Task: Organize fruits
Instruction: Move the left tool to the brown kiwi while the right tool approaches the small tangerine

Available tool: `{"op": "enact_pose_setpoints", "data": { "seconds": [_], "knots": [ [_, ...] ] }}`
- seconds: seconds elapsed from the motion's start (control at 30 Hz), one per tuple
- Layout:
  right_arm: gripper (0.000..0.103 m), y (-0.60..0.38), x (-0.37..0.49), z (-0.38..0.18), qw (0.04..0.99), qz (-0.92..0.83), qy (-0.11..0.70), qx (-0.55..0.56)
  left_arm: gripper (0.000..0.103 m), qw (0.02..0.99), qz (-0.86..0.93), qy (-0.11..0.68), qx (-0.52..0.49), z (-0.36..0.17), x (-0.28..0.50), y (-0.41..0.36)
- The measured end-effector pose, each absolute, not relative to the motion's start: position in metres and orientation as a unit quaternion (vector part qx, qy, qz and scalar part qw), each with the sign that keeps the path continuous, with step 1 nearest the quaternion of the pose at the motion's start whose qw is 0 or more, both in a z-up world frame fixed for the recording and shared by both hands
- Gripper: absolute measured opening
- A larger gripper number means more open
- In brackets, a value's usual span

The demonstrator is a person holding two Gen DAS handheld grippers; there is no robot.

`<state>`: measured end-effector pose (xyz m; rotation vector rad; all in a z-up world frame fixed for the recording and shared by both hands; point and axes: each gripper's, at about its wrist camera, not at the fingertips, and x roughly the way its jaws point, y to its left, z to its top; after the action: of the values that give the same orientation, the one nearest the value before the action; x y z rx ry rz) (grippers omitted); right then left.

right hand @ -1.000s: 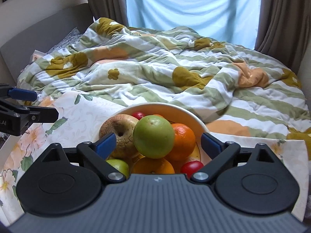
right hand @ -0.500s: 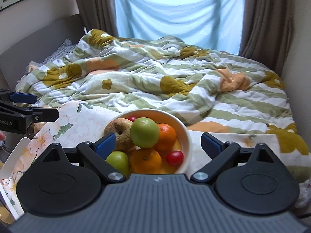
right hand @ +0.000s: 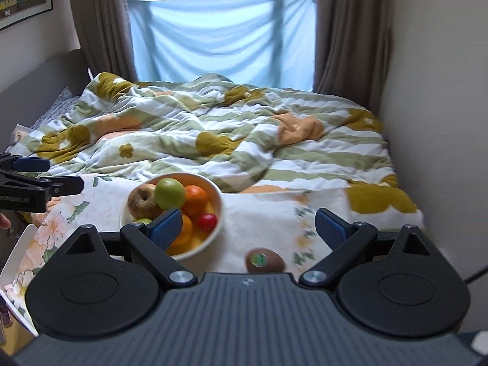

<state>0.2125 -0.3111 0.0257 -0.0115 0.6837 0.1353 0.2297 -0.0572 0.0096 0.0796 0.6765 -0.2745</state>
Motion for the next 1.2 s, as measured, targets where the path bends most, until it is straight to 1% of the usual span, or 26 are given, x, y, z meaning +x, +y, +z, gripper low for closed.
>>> {"op": "enact_pose_setpoints", "data": {
  "seconds": [0.13, 0.27, 0.57, 0.83, 1.07, 1.2],
  "knots": [
    [0.103, -0.329, 0.189, 0.026, 0.940, 0.055, 0.337, -0.003, 0.100, 0.927, -0.161, 0.336, 0.048, 0.004, 0.225, -0.088],
    [0.103, -0.340, 0.172, 0.013, 0.936, 0.047, 0.350, -0.006, 0.100, 0.915, -0.190, 0.350, 0.059, -0.008, 0.228, -0.117],
    [0.103, -0.358, 0.153, -0.044, 0.916, 0.024, 0.400, -0.003, 0.100, 0.881, -0.242, 0.398, 0.088, -0.054, 0.257, -0.174],
    [0.103, -0.363, 0.145, -0.096, 0.899, 0.016, 0.437, 0.020, 0.099, 0.848, -0.287, 0.434, 0.105, -0.097, 0.293, -0.207],
    [0.103, -0.348, 0.141, -0.131, 0.889, 0.015, 0.456, 0.023, 0.094, 0.825, -0.314, 0.453, 0.124, -0.128, 0.315, -0.229],
    [0.094, -0.342, 0.144, -0.147, 0.882, 0.012, 0.469, 0.037, 0.087, 0.814, -0.326, 0.461, 0.133, -0.140, 0.323, -0.235]
  ]
}}
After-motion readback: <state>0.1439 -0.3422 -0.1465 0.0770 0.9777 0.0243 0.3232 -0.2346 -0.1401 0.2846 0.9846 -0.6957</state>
